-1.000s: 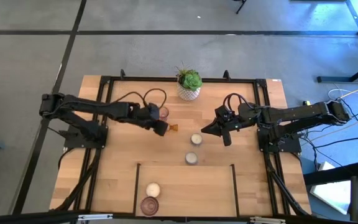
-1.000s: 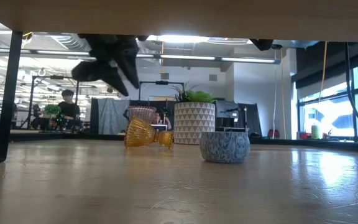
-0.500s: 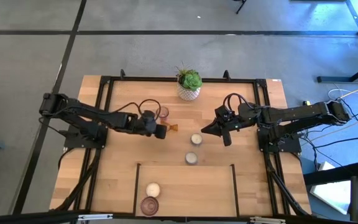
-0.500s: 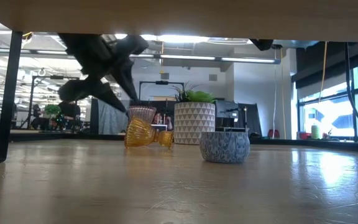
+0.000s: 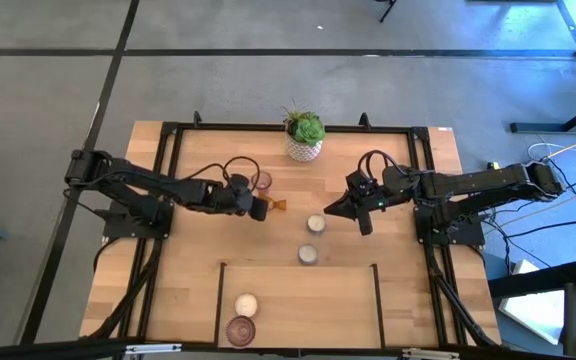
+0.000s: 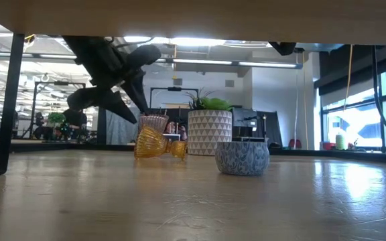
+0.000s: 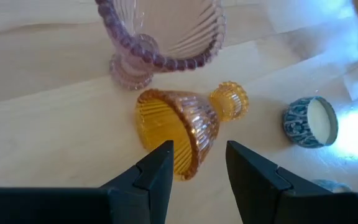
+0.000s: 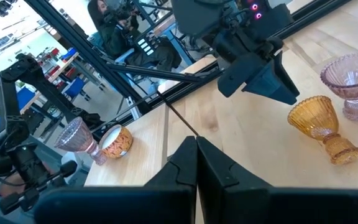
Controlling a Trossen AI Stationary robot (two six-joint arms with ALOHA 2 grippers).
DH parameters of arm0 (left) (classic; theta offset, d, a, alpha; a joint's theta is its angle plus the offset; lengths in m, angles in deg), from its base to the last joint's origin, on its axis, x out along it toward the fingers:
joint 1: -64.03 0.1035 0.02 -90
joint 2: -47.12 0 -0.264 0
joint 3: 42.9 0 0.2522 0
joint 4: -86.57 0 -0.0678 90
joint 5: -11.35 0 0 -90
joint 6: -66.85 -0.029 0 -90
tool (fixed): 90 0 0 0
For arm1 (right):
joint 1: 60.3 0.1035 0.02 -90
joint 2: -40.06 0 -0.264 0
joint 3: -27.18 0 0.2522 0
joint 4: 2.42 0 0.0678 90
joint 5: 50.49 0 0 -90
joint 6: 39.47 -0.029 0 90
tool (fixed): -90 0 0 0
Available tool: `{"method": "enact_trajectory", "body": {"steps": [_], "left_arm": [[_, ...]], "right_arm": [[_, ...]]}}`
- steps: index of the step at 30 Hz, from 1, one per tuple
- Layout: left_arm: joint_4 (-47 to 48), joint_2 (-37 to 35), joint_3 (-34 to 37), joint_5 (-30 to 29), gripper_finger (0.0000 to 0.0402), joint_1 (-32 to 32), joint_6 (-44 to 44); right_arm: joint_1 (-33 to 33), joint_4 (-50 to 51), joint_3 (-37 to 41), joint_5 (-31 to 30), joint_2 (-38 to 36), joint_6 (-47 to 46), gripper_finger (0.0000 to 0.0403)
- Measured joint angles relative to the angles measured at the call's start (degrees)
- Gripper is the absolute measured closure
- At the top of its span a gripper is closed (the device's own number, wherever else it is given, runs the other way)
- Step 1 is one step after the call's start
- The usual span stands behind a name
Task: Pick & Place candle stick holders
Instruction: Put the yellow candle holder on the shelf
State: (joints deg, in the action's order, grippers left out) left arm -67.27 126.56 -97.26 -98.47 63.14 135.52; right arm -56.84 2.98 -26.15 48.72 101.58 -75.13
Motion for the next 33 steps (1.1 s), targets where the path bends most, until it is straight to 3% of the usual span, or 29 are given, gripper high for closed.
{"method": "enact_trajectory", "body": {"steps": [9,33], "left_arm": [[-11.3,0.0,6.7,2.3,0.0258,0.7,2.2],[-15.5,1.0,6.8,7.0,0.0258,3.8,-3.5]], "right_arm": [[0.0,0.5,0.0,0.0,0.0,-0.1,0.0402],[-0.3,0.6,0.0,-1.7,0.0,0.0,0.0402]]}}
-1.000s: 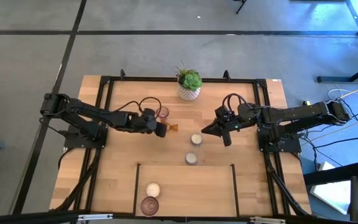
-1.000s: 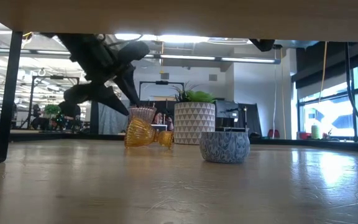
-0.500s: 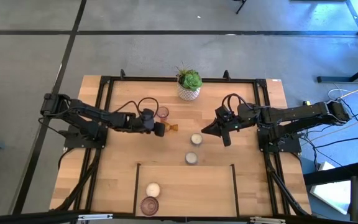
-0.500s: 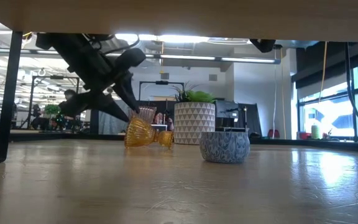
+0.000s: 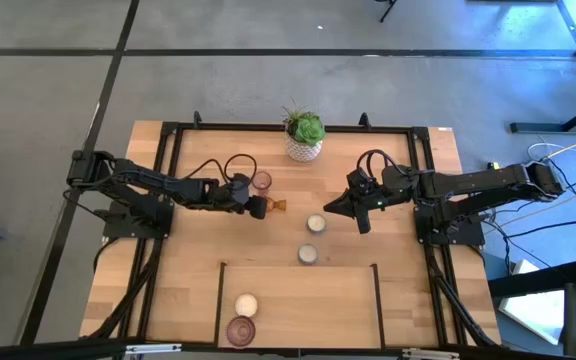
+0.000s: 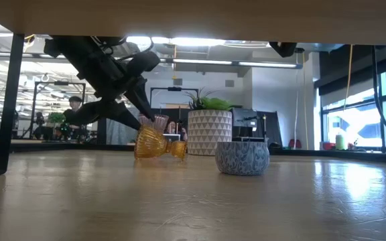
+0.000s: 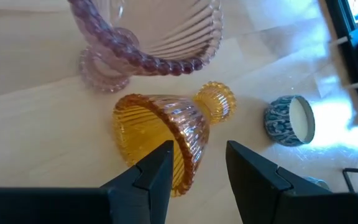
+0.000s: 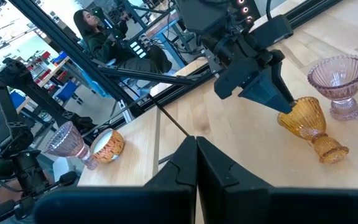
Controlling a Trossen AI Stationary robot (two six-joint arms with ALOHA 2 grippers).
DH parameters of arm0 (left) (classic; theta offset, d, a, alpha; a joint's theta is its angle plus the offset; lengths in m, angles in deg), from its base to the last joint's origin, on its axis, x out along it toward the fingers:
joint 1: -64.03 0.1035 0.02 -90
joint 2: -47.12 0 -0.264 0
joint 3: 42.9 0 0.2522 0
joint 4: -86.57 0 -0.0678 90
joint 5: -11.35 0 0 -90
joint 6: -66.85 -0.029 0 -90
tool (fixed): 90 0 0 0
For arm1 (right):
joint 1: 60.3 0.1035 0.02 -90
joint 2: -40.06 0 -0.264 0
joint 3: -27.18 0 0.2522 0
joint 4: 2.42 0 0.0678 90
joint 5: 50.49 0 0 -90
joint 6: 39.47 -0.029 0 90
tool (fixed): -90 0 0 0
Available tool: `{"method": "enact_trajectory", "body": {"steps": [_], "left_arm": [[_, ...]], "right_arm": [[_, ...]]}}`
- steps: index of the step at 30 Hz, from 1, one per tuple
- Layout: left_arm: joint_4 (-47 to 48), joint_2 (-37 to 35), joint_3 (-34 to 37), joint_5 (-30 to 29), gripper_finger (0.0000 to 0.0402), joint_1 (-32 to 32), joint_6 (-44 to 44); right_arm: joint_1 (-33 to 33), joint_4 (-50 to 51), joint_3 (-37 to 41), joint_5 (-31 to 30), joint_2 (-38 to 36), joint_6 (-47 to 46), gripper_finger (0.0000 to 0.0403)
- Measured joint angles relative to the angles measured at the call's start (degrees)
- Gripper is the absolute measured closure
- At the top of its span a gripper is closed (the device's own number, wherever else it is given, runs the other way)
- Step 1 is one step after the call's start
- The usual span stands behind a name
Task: Pick & Place candle stick holders
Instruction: Put the yellow candle holder on the shelf
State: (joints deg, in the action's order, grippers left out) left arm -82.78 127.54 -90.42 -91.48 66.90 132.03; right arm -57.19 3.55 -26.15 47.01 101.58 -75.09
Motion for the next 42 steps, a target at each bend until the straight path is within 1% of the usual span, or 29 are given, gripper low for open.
{"method": "enact_trajectory", "body": {"steps": [5,10,12,14,20,25,29,32,35,39,42], "left_arm": [[-1.9,1.6,0.0,2.1,0.0258,0.0,-0.4],[-3.3,3.2,0.0,2.3,0.0263,0.0,0.5],[-3.1,3.7,0.0,2.4,0.0275,0.0,0.8],[-3.3,4.2,0.0,3.1,0.0295,0.0,0.8],[-4.6,4.3,-0.1,3.5,0.0381,-0.2,0.0],[-5.1,3.4,-0.8,6.2,0.0386,-0.4,-0.9],[-3.5,1.6,-3.3,8.6,0.0386,-2.1,-2.1],[2.2,-0.6,-7.1,10.1,0.0386,-3.9,-4.2],[13.2,-3.2,-13.5,10.1,0.0386,-5.9,-7.6],[31.5,-4.2,-24.8,9.4,0.0386,-8.3,-13.5],[42.0,-4.1,-34.2,7.4,0.0386,-10.1,-17.0]], "right_arm": [[0.0,-0.1,0.0,-0.7,0.0,0.0,0.0402],[0.0,0.1,0.0,-0.9,0.0,-0.1,0.0402],[0.0,0.3,0.0,-0.9,0.0,-0.2,0.0402],[0.0,0.3,0.0,-0.9,0.0,-0.9,0.0402],[0.0,0.4,0.0,-0.9,0.0,-1.3,0.0402],[0.0,0.4,0.0,-0.9,0.0,-1.3,0.0402],[0.0,0.4,0.0,-0.9,0.0,-1.3,0.0402],[0.0,0.4,0.0,-0.6,0.0,-1.3,0.0402],[0.0,0.4,0.0,0.0,0.0,-1.3,0.0402],[0.0,0.3,0.0,0.0,0.0,-1.3,0.0402],[0.0,0.2,0.0,0.0,0.0,-1.6,0.0402]]}}
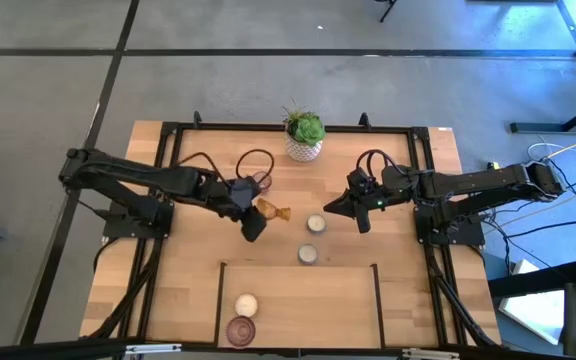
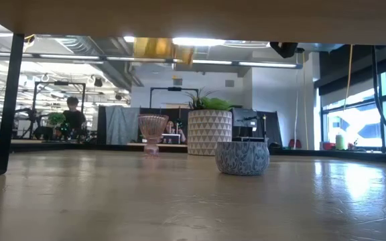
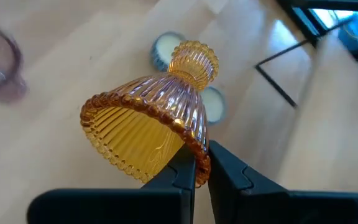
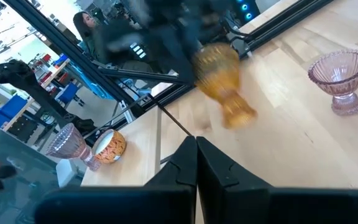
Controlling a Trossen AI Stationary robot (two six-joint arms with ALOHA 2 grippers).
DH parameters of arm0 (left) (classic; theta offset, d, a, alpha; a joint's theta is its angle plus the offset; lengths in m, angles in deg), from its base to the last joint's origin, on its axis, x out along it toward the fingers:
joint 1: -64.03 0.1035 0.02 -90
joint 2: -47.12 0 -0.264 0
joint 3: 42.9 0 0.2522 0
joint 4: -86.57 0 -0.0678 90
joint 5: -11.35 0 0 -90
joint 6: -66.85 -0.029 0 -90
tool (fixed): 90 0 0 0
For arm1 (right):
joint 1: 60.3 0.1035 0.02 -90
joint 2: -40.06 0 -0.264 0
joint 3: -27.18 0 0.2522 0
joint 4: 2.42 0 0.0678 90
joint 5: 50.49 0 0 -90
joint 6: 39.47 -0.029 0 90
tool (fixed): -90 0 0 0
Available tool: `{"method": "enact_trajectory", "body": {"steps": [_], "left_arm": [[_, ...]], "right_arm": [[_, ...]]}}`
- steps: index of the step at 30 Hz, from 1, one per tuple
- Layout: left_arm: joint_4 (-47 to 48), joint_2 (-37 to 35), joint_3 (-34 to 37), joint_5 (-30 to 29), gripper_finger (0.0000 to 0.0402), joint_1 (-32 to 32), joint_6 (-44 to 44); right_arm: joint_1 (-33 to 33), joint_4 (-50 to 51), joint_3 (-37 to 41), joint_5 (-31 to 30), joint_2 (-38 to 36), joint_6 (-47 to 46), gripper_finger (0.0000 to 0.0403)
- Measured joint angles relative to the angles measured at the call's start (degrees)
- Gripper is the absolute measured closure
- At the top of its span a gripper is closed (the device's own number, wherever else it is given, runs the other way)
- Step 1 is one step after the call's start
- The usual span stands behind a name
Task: Pick & Place candle stick holders
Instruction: Put the yellow candle holder on the shelf
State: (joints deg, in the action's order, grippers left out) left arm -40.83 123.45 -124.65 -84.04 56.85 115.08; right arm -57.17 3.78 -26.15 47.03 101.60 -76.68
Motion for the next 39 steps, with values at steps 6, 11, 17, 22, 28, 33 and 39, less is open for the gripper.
{"method": "enact_trajectory", "body": {"steps": [6,11,17,22,28,33,39], "left_arm": [[11.4,3.1,-16.3,-2.9,0.0386,-3.9,-2.6],[21.6,11.5,-30.3,-3.1,0.0386,-8.5,-4.7],[34.6,25.5,-49.5,-2.5,0.0386,-13.6,-11.1],[44.1,34.3,-63.9,-0.6,0.0386,-16.2,-19.3],[48.9,36.1,-65.0,-1.4,0.0386,-19.9,-27.2],[48.8,36.3,-65.2,-7.6,0.0386,-23.3,-33.1],[49.3,37.7,-65.3,-7.4,0.0386,-24.0,-42.9]], "right_arm": [[0.0,0.1,0.0,0.2,0.0,-1.4,0.0402],[0.1,0.1,0.0,0.2,0.0,-3.5,0.0402],[1.2,0.1,0.0,0.0,0.0,-6.8,0.0402],[2.5,0.0,0.0,-4.3,0.0,-10.4,0.0402],[4.5,-0.1,0.0,-10.3,0.0,-15.1,0.0402],[5.8,-0.4,0.0,-14.8,0.5,-17.1,0.0402],[8.0,-0.7,0.0,-15.8,2.6,-20.8,0.0402]]}}
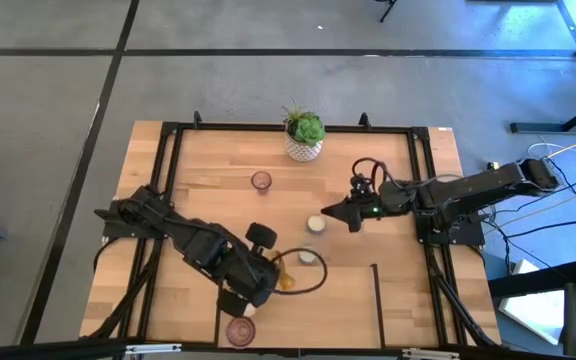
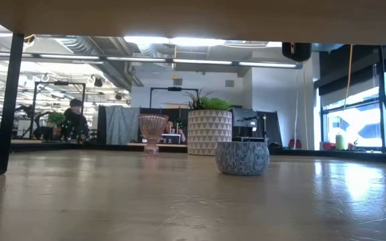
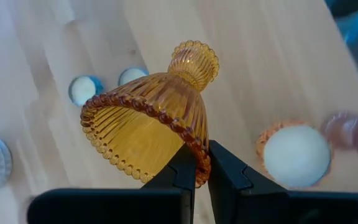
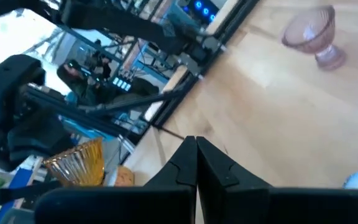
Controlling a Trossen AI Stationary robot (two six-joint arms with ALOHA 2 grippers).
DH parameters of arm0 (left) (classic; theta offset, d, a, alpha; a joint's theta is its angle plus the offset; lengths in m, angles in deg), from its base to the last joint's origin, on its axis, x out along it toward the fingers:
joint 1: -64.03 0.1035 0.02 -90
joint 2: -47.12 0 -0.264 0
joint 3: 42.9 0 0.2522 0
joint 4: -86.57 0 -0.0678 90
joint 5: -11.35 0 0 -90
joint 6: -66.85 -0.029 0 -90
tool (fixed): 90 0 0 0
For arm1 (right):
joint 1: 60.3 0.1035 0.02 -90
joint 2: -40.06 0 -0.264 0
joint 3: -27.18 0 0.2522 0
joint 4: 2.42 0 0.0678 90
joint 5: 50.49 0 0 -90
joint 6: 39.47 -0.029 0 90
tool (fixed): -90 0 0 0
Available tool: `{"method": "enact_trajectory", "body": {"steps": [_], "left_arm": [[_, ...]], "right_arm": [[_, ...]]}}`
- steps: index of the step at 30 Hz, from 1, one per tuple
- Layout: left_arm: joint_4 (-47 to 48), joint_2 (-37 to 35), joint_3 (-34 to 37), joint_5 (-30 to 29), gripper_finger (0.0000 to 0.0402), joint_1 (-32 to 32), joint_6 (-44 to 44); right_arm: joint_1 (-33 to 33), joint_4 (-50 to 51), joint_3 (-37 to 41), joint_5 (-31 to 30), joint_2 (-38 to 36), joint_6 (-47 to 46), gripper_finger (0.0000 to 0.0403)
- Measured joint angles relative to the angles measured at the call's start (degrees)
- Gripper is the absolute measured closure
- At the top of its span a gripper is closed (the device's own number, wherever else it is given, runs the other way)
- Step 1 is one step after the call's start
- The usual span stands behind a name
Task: Pick & Place candle stick holders
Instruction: Put the yellow candle holder on the shelf
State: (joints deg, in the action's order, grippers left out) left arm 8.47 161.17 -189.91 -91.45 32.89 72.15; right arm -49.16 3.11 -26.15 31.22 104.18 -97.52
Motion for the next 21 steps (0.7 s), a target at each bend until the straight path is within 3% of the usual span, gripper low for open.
{"method": "enact_trajectory", "body": {"steps": [4,8,10,17,21], "left_arm": [[2.1,1.8,0.0,1.2,0.0386,0.1,-1.6],[1.9,2.8,-0.3,2.1,0.0386,0.6,-2.0],[1.8,3.3,-1.0,2.1,0.0386,0.5,-3.5],[1.8,3.2,-1.5,1.6,0.0386,0.4,-6.4],[1.9,3.3,-1.5,0.5,0.0386,-0.2,-7.8]], "right_arm": [[1.5,-2.3,0.0,0.6,2.1,-0.5,0.0402],[1.7,-7.4,-1.3,13.2,5.1,4.1,0.0402],[2.6,-7.0,-3.1,16.7,6.8,6.6,0.0396],[6.0,-0.3,-11.9,12.3,10.5,18.8,0.0348],[6.1,4.6,-16.1,11.4,12.6,16.2,0.0317]]}}
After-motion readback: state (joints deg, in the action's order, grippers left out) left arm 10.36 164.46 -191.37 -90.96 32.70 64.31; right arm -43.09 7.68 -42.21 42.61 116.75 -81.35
